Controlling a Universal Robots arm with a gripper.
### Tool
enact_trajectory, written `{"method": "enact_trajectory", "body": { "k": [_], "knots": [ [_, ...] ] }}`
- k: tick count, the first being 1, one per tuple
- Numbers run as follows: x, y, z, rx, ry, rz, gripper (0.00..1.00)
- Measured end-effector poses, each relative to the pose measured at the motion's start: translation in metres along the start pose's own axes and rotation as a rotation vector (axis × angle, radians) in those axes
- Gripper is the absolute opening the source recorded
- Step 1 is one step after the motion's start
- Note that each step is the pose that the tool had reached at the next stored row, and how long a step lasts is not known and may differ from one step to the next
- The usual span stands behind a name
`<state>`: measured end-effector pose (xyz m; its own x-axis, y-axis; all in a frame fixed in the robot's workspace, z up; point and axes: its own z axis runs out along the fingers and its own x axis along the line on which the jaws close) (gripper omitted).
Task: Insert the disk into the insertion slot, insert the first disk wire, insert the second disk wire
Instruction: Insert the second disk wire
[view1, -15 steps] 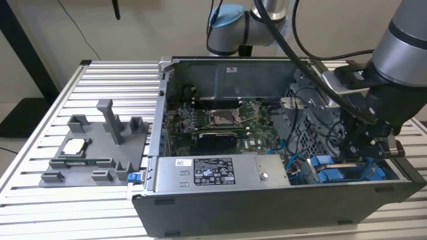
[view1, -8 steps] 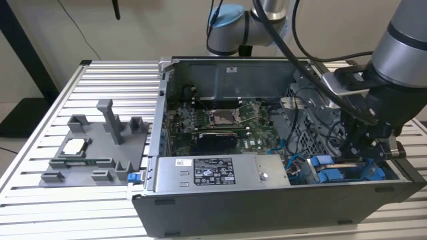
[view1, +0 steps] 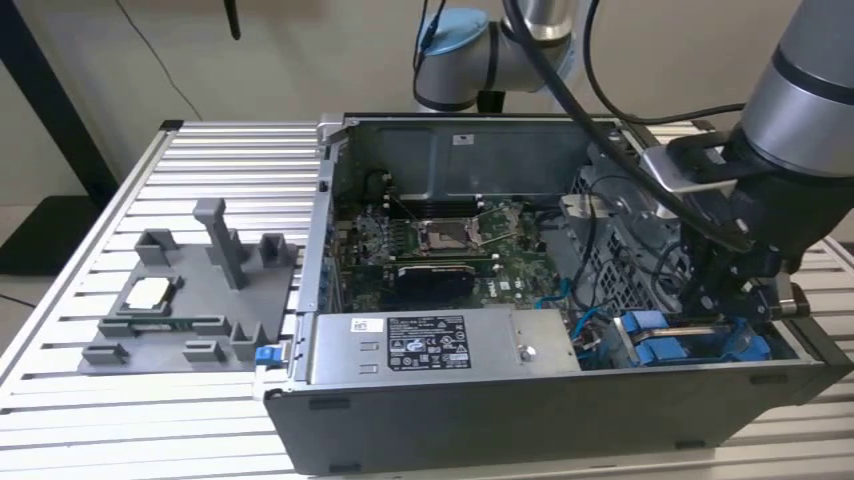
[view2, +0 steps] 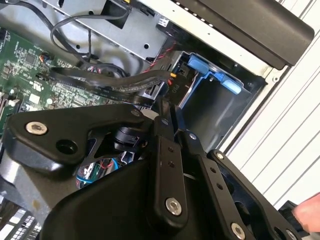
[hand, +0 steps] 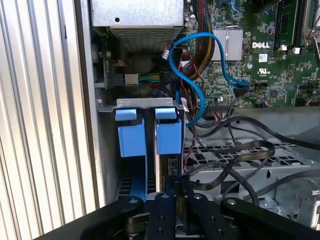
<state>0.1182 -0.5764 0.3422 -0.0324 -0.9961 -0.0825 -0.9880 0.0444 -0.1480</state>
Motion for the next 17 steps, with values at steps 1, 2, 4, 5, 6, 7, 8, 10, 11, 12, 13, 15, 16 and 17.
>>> {"method": "enact_trajectory", "body": {
  "k": [1, 2, 4, 5, 6, 7, 8, 10, 11, 12, 13, 15, 16, 17],
  "knots": [
    [-0.0003, 0.0000, 0.0001, 0.0001, 0.0000, 0.000, 0.16],
    [-0.0007, 0.0001, 0.0002, 0.0003, -0.0001, 0.000, 0.16],
    [-0.0013, 0.0002, 0.0008, 0.0009, -0.0005, 0.000, 0.16],
    [-0.0014, 0.0002, 0.0011, 0.0015, -0.0006, 0.000, 0.16],
    [-0.0014, 0.0002, 0.0013, 0.0022, -0.0005, 0.000, 0.16],
    [-0.0014, 0.0003, 0.0015, 0.0030, -0.0002, 0.000, 0.16],
    [-0.0015, 0.0003, 0.0019, 0.0037, -0.0003, 0.000, 0.16],
    [-0.0014, 0.0005, 0.0027, 0.0049, -0.0006, -0.001, 0.16],
    [-0.0014, 0.0006, 0.0032, 0.0058, -0.0007, -0.001, 0.16],
    [-0.0013, 0.0007, 0.0039, 0.0071, -0.0007, -0.001, 0.16],
    [-0.0012, 0.0009, 0.0049, 0.0084, -0.0006, -0.001, 0.16],
    [-0.0011, 0.0010, 0.0064, 0.0095, -0.0003, -0.001, 0.16],
    [-0.0011, 0.0010, 0.0066, 0.0095, -0.0005, -0.001, 0.17],
    [-0.0011, 0.0011, 0.0069, 0.0096, -0.0011, -0.001, 0.17]
  ]
}}
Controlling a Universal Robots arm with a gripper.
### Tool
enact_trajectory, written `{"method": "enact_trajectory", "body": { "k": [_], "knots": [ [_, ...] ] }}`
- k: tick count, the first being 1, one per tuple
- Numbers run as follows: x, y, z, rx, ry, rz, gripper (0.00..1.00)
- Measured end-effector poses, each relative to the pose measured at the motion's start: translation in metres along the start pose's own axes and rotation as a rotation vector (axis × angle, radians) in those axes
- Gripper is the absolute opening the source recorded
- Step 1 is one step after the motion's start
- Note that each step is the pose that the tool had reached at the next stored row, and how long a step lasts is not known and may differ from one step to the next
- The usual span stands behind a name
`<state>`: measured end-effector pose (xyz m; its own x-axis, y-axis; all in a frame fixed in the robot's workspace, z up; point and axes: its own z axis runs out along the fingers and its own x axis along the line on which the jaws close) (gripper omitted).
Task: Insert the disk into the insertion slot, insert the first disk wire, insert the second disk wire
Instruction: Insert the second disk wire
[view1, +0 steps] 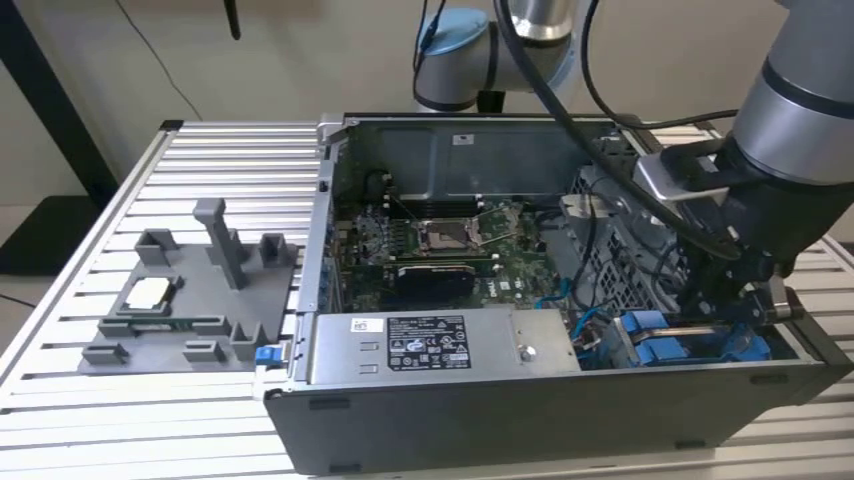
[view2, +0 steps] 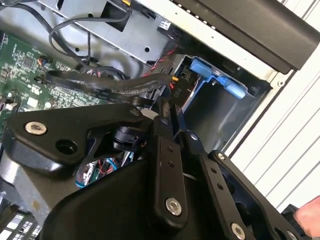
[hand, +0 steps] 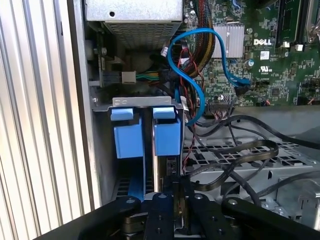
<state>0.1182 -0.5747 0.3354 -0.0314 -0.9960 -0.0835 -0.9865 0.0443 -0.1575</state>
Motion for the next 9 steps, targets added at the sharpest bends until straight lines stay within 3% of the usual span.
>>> {"method": "enact_trajectory", "body": {
  "k": [1, 2, 9],
  "knots": [
    [0.0000, 0.0000, -0.0002, 0.0000, 0.0002, 0.000, 0.17],
    [-0.0001, -0.0002, -0.0009, 0.0000, 0.0000, 0.000, 0.24],
    [-0.0008, -0.0016, -0.0102, -0.0022, 0.0004, 0.000, 0.24]
  ]
}}
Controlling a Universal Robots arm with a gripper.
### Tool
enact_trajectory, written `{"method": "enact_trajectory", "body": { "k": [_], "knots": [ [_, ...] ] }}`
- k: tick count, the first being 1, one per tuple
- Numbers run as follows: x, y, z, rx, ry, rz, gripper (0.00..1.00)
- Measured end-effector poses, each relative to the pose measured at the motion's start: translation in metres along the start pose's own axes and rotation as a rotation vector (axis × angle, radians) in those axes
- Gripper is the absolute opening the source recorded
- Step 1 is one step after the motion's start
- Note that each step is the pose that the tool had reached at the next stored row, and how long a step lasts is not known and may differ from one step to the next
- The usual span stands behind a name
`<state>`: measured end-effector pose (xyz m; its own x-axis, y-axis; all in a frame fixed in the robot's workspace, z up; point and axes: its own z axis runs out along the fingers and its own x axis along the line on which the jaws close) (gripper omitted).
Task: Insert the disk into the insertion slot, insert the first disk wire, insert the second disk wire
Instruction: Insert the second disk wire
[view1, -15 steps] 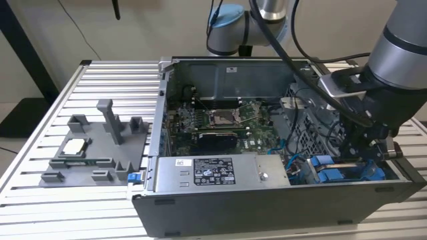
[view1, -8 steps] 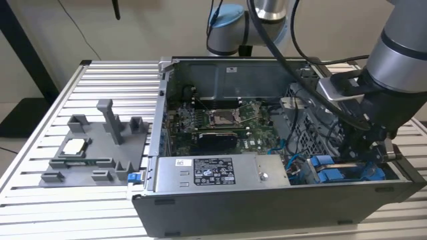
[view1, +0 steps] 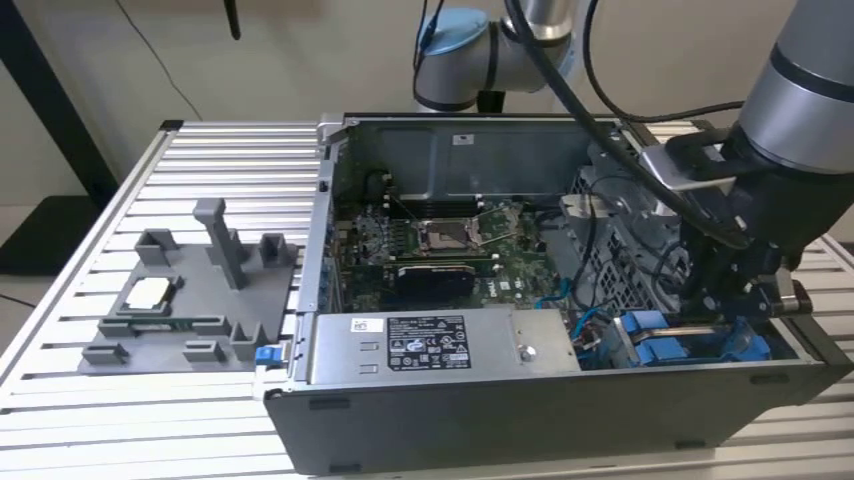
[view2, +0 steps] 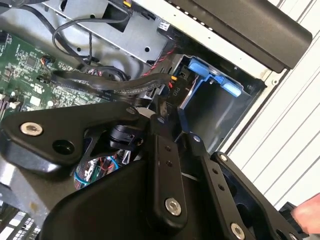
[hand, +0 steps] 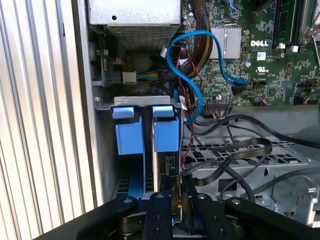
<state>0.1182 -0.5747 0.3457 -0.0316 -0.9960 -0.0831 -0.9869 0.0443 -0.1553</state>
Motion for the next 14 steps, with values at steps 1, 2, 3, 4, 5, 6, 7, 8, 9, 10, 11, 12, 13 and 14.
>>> {"method": "enact_trajectory", "body": {
  "k": [1, 2, 3, 4, 5, 6, 7, 8, 9, 10, 11, 12, 13, 14],
  "knots": [
    [-0.0001, -0.0002, -0.0014, -0.0005, 0.0000, 0.000, 0.24],
    [-0.0002, -0.0005, -0.0028, -0.0014, 0.0001, 0.000, 0.24],
    [-0.0003, -0.0007, -0.0039, -0.0029, 0.0001, 0.000, 0.24],
    [-0.0004, -0.0010, -0.0046, -0.0052, 0.0001, 0.000, 0.24],
    [-0.0004, -0.0016, -0.0049, -0.0088, 0.0002, 0.000, 0.24],
    [-0.0005, -0.0025, -0.0050, -0.0134, 0.0006, 0.001, 0.24],
    [-0.0006, -0.0038, -0.0049, -0.0191, 0.0006, 0.001, 0.24],
    [-0.0006, -0.0051, -0.0047, -0.0253, 0.0008, 0.001, 0.24],
    [-0.0007, -0.0068, -0.0045, -0.0329, 0.0012, 0.001, 0.24],
    [-0.0007, -0.0084, -0.0042, -0.0400, 0.0014, 0.001, 0.24],
    [-0.0008, -0.0100, -0.0040, -0.0476, 0.0017, 0.001, 0.24],
    [-0.0008, -0.0118, -0.0037, -0.0555, 0.0019, 0.001, 0.24],
    [-0.0009, -0.0135, -0.0035, -0.0629, 0.0022, 0.001, 0.24],
    [-0.0009, -0.0153, -0.0032, -0.0706, 0.0024, 0.001, 0.24]
  ]
}}
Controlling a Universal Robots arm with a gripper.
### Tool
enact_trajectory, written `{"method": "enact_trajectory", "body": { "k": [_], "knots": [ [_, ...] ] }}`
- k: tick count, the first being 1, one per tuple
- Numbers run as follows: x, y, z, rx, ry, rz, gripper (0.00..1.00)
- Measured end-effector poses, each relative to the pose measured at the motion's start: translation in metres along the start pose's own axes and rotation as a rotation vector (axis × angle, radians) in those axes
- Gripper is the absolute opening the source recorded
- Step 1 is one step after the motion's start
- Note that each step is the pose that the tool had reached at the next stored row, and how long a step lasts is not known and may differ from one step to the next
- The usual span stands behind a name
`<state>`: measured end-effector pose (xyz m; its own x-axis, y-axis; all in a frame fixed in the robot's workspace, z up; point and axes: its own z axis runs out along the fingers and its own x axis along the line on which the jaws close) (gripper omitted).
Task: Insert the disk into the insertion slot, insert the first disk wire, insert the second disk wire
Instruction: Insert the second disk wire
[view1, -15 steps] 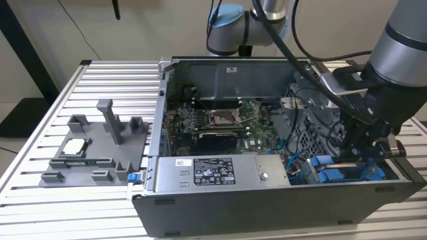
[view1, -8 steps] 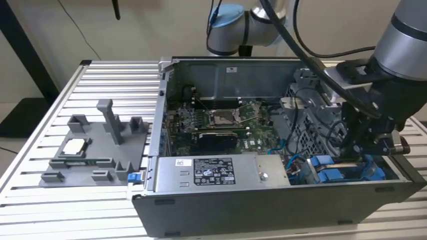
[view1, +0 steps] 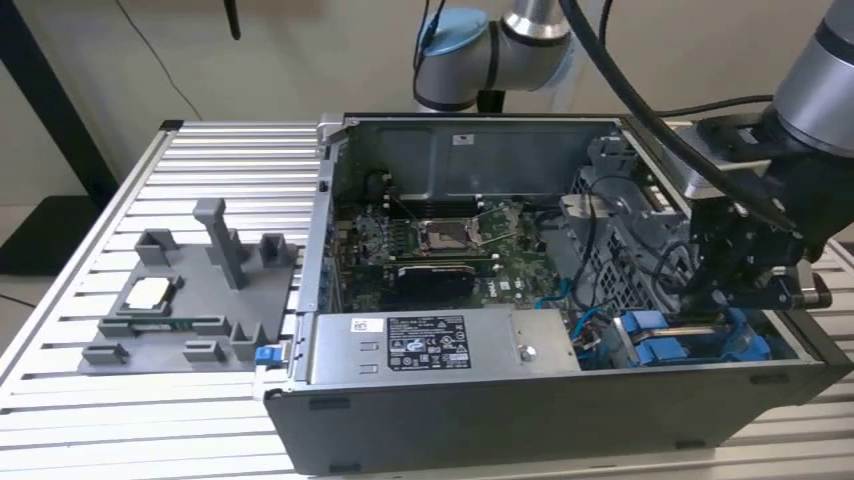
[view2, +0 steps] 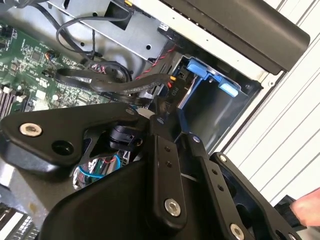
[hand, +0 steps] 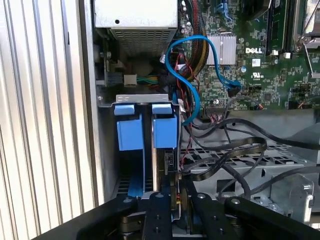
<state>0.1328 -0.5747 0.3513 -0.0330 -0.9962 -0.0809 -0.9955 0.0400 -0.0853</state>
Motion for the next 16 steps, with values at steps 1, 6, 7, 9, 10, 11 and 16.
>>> {"method": "enact_trajectory", "body": {
  "k": [1, 6, 7, 9, 10, 11, 16],
  "knots": [
    [0.0000, -0.0019, 0.0002, -0.0080, 0.0003, 0.000, 0.24],
    [-0.0003, -0.0089, 0.0005, -0.0439, 0.0017, 0.001, 0.24],
    [-0.0004, -0.0095, -0.0001, -0.0510, 0.0022, 0.002, 0.24],
    [-0.0006, -0.0101, -0.0025, -0.0634, 0.0025, 0.003, 0.24],
    [-0.0008, -0.0102, -0.0045, -0.0676, 0.0027, 0.003, 0.24],
    [-0.0009, -0.0104, -0.0065, -0.0706, 0.0027, 0.003, 0.24],
    [-0.0020, -0.0115, -0.0195, -0.0808, 0.0032, 0.004, 0.24]
  ]
}}
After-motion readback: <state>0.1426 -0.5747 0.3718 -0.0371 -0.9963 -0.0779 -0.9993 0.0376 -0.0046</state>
